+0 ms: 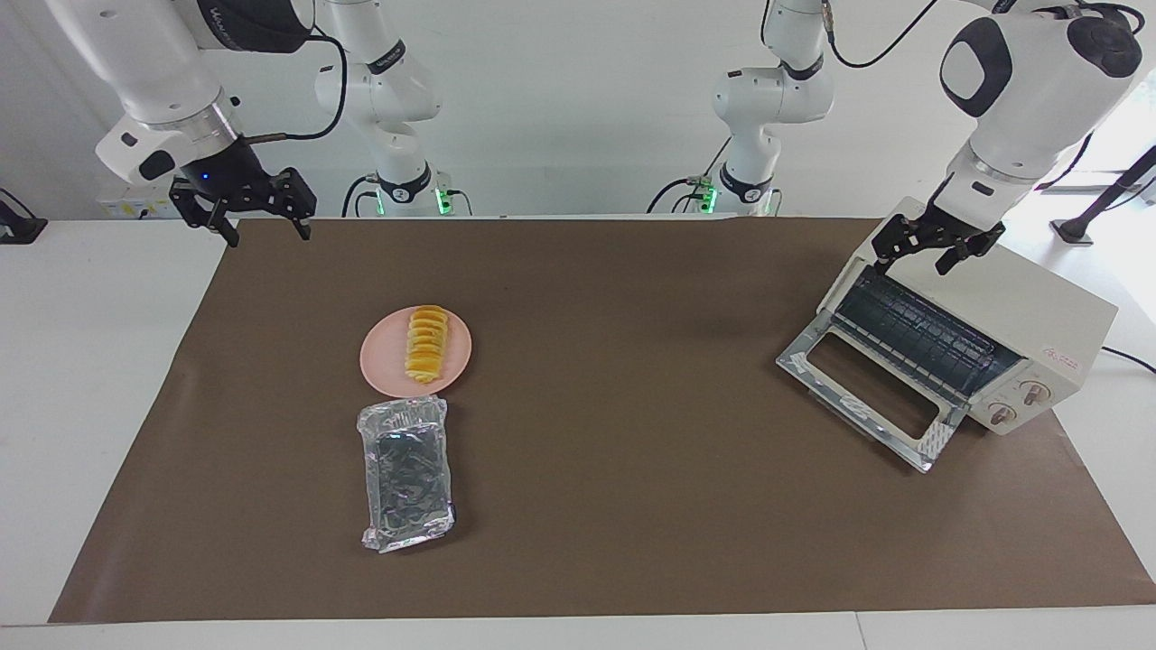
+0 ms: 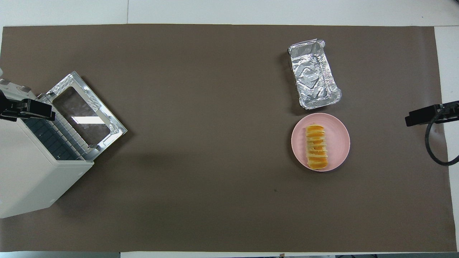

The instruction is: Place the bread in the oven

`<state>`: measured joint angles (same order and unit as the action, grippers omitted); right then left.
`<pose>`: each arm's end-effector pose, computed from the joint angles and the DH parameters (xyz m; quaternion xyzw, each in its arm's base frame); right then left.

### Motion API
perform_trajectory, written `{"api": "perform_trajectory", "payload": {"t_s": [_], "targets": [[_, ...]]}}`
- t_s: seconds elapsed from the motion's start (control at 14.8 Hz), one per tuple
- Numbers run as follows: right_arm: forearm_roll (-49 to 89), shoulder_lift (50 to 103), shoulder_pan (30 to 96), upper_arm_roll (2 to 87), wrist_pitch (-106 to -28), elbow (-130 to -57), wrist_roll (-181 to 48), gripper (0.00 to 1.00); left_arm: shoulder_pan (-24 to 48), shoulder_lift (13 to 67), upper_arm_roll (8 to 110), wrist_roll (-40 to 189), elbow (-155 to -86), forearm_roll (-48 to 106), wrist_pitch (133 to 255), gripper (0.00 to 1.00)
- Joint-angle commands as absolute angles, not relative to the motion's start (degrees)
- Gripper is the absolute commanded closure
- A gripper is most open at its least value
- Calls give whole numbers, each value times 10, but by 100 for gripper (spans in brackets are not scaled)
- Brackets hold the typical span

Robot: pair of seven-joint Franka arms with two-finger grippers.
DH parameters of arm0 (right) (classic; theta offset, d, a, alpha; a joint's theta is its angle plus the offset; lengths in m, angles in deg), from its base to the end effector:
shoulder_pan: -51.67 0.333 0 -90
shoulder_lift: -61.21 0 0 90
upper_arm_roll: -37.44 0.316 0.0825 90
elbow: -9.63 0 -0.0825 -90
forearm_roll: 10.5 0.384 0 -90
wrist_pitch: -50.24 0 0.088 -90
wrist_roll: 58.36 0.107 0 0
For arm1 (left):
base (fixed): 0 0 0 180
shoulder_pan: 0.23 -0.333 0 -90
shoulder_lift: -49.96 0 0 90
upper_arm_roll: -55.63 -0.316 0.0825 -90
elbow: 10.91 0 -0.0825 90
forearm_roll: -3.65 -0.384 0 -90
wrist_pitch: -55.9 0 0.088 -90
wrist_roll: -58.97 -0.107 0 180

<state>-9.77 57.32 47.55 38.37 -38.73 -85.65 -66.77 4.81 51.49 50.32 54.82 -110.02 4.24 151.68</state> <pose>0.5294 -0.0278 0.6164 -0.9987 -0.0455 0.0204 0.0079 0.5502 0.0022 0.5724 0.9993 -0.0333 -0.0155 0.0070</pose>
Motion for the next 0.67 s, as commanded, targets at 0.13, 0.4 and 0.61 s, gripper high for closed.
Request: {"api": "perform_trajectory", "payload": {"t_s": [0.13, 0.4, 0.61], "targets": [[-103, 571, 468, 389, -390, -863, -662, 0, 50, 529, 501, 546, -1113, 46, 1520, 0], [-103, 568, 468, 389, -386, -867, -667, 0, 50, 529, 501, 546, -1113, 46, 1520, 0], [-102, 540, 486, 390, -412, -924, -659, 0, 50, 529, 501, 546, -1113, 46, 1520, 0]]}}
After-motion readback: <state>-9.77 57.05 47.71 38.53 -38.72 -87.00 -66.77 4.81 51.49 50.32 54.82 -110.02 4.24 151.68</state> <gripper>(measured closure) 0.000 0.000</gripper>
